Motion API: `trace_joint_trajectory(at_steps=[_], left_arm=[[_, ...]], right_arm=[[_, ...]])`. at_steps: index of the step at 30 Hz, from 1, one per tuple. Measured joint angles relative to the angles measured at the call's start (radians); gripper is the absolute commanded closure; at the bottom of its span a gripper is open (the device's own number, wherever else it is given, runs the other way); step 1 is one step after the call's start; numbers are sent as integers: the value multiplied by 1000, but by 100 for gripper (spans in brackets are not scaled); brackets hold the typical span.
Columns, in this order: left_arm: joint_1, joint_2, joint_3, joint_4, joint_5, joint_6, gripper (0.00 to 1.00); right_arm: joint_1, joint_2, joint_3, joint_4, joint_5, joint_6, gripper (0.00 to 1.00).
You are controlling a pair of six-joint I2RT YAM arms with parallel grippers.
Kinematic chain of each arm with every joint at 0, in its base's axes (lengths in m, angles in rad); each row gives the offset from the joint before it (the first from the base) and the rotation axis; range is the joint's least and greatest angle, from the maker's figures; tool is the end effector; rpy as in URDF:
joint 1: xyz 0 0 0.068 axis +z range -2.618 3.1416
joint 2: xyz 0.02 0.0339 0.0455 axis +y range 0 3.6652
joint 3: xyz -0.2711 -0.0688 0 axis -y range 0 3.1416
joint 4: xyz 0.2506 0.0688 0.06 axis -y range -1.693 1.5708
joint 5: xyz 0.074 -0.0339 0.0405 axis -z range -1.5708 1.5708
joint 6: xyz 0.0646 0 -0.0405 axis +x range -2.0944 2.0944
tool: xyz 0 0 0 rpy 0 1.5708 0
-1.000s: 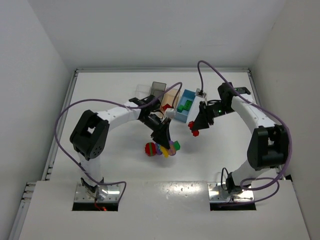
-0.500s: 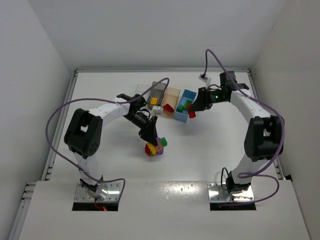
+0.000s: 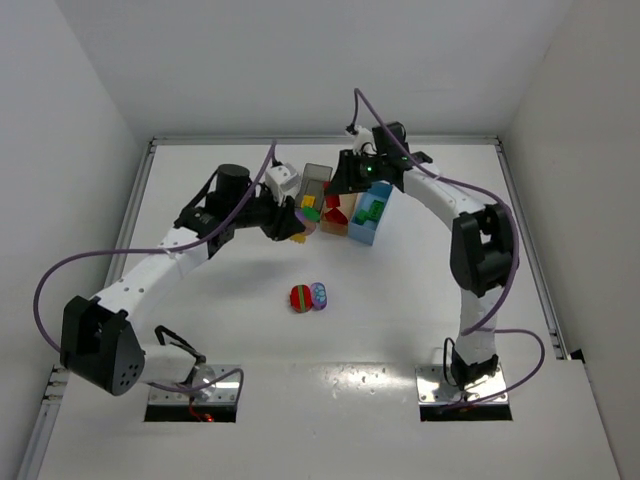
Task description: Sort the legos into containers by color
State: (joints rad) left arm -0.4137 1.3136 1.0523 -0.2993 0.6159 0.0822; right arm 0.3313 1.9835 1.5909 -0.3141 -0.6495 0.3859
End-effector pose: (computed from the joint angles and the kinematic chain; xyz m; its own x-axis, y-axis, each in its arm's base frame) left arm 0.2743 -0.1612 0.3015 -0.4215 0.2582 -0.8693 0.8135 0.5313 -0.2366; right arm 0.4399 0.1926 0.2399 -0.8301 0.0315 -0.5568 -0.4118 0.6386 0.6501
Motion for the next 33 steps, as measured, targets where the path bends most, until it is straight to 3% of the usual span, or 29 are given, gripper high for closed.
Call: trace_joint_trajectory(at_steps=[8, 11, 12, 15, 19, 22, 26, 33], left_arm=[[13, -30, 0, 85, -142, -114, 100], [17, -31, 0, 88, -157, -123, 100], [17, -31, 0, 89, -161, -126, 100], [21, -31, 0, 89, -164, -129, 100], [34, -31, -2, 92, -153, -129, 100], [50, -30, -6, 92, -119, -128, 100], [69, -22, -7, 92, -32, -124, 100], [76, 18, -8, 91, 163, -117, 100]], right_arm=[[18, 121, 79, -7, 227, 37, 96], [18, 146, 98, -11, 283, 32, 79], [17, 157, 105, -11, 295, 29, 65], [18, 180, 117, -10, 313, 24, 36], [20, 196, 119, -11, 311, 6, 28], [18, 196, 119, -8, 292, -14, 28], [-6, 172, 82, 2, 158, -59, 30], [-130, 30, -77, 156, -405, -11, 30]])
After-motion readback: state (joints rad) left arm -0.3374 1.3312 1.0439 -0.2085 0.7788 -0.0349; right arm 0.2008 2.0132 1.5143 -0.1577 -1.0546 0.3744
